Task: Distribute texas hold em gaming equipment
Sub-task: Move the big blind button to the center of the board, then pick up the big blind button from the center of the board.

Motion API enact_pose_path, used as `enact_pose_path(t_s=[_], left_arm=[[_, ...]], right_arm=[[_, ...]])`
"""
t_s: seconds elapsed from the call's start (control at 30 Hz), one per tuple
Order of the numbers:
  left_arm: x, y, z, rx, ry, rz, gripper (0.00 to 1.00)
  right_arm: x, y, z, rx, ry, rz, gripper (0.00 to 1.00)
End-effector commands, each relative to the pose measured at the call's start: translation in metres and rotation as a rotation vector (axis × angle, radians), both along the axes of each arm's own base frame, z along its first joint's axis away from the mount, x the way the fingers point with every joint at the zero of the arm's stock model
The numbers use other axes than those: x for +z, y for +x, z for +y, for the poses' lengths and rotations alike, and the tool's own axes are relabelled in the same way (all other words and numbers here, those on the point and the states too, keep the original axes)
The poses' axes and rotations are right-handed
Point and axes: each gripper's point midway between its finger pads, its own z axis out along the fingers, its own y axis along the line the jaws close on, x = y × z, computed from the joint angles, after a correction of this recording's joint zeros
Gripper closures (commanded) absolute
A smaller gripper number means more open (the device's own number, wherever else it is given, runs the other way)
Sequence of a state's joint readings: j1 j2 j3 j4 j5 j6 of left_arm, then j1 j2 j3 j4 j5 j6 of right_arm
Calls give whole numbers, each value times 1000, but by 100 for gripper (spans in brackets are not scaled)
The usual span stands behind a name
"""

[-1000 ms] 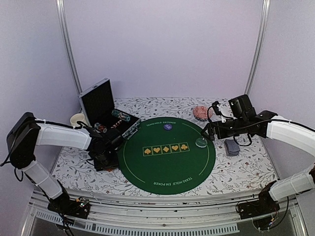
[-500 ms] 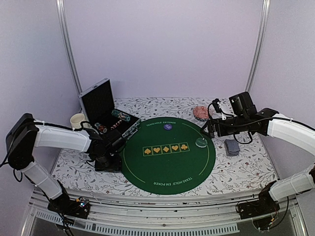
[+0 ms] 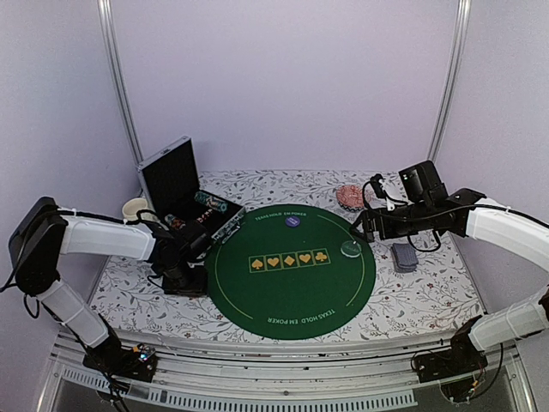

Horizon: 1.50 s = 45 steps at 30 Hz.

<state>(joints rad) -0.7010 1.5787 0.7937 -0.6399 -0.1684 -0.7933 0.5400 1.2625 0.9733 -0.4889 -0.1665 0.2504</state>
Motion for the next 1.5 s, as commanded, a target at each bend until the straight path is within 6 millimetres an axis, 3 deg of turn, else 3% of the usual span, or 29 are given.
enact_pose_path(t_s=[0.0,0.43,0.63,0.77,1.0,1.1,1.23,1.47], left_arm=[[-35,-29,45,30,136,143,34],[-36,-45,33,29,61,193,39],[-35,-46,31,25,53,188,51],[-22,-36,34,21,82,128,58],[14,-14,28,-35,162,8,60],[30,-5,9,-107,170,-61,60],[40,2,-31,-244,118,-120,60],[34,-1,-104,-493,-6,-159,60]], right_arm=[[12,2,-1,-12,20,-19,1],[11,2,-1,-11,19,-15,1],[12,3,0,-10,20,-14,1],[13,2,-1,-12,22,-15,1],[15,2,0,-12,26,-16,1],[17,2,1,-10,30,-17,1],[19,2,0,-12,31,-18,1],[20,0,-2,-18,29,-11,1]])
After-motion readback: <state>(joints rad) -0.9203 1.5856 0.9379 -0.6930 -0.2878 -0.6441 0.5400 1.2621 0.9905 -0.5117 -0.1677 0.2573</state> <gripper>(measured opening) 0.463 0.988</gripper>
